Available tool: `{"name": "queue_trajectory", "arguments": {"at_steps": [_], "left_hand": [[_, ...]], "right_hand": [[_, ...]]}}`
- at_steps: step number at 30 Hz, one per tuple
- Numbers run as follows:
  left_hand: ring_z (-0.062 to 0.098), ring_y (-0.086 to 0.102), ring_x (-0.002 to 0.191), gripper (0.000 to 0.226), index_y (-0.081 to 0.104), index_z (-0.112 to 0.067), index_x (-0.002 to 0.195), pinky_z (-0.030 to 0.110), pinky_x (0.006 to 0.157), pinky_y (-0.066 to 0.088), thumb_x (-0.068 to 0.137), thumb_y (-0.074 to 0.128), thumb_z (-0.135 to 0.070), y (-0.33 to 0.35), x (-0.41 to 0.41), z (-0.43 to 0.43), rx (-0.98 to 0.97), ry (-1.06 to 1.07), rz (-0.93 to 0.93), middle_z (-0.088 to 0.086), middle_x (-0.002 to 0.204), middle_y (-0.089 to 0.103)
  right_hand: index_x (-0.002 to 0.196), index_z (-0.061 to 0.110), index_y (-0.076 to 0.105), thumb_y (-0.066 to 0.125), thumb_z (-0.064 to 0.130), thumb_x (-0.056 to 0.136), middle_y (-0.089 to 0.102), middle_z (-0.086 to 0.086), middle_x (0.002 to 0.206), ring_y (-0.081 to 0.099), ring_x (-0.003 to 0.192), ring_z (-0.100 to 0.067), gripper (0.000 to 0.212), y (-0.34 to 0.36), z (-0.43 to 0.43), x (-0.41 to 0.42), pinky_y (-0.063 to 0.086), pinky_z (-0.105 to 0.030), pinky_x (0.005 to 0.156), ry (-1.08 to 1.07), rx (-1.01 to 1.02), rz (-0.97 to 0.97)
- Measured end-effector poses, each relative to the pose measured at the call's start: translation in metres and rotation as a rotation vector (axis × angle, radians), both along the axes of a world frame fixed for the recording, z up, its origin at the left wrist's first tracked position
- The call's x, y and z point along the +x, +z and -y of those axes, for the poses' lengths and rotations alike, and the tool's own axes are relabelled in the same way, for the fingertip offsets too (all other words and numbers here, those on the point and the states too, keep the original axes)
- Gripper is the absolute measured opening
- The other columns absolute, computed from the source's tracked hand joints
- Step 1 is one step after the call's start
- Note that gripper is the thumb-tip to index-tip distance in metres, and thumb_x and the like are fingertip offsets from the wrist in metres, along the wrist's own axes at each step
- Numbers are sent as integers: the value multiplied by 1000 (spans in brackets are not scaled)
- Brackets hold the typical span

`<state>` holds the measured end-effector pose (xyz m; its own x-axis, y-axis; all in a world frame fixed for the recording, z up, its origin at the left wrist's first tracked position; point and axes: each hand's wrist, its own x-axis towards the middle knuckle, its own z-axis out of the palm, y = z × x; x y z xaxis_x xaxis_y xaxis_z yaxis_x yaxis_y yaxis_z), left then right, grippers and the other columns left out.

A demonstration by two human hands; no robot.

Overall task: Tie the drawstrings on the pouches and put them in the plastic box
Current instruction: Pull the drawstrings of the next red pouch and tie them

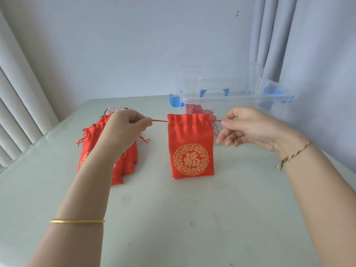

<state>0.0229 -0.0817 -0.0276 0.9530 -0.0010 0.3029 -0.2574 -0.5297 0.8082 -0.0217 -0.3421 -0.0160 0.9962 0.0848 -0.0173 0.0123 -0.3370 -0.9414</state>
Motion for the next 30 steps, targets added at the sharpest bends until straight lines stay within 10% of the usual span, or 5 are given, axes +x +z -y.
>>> {"name": "queue_trajectory", "arguments": {"at_steps": [6, 12, 17, 23, 30], "left_hand": [[1, 40, 40, 33, 62, -16, 66, 23, 58, 43, 94, 51, -29, -1, 2, 0, -187, 8, -95, -4, 57, 47], [6, 23, 32, 36, 40, -20, 57, 13, 37, 25, 93, 42, -19, 2, 6, -4, -904, -23, -388, -9, 41, 30], [6, 24, 32, 32, 37, -23, 58, 12, 37, 26, 90, 36, -15, 3, 11, -9, -1116, -61, -403, -10, 44, 29], [10, 67, 85, 39, 44, -21, 59, 23, 77, 46, 96, 41, -32, 21, -9, 12, -1077, -385, -287, -4, 83, 71], [6, 52, 53, 23, 60, -13, 79, 20, 61, 53, 88, 50, -30, 31, -32, 41, -755, -605, -293, -4, 65, 59]], "right_hand": [[70, 12, 58, 54, 24, 92, 52, -1, 61, 41, 49, -9, 25, -7, 0, 9, 32, -16, 41, -164, 123, 18], [58, 20, 45, 47, 28, 93, 39, 6, 49, 33, 37, -5, 36, -10, 5, 15, 24, -13, 36, -155, 685, -283], [52, 20, 47, 47, 29, 93, 38, 8, 45, 33, 34, -5, 42, -10, 7, 18, 25, -11, 35, -221, 779, -262], [63, 17, 52, 53, 25, 92, 47, 5, 48, 38, 38, -6, 30, 6, -9, 10, 31, -14, 38, -237, 547, 1], [62, 14, 60, 53, 23, 93, 47, 0, 58, 38, 47, -8, 33, 25, -43, -10, 30, -20, 46, -162, 285, 305]]}}
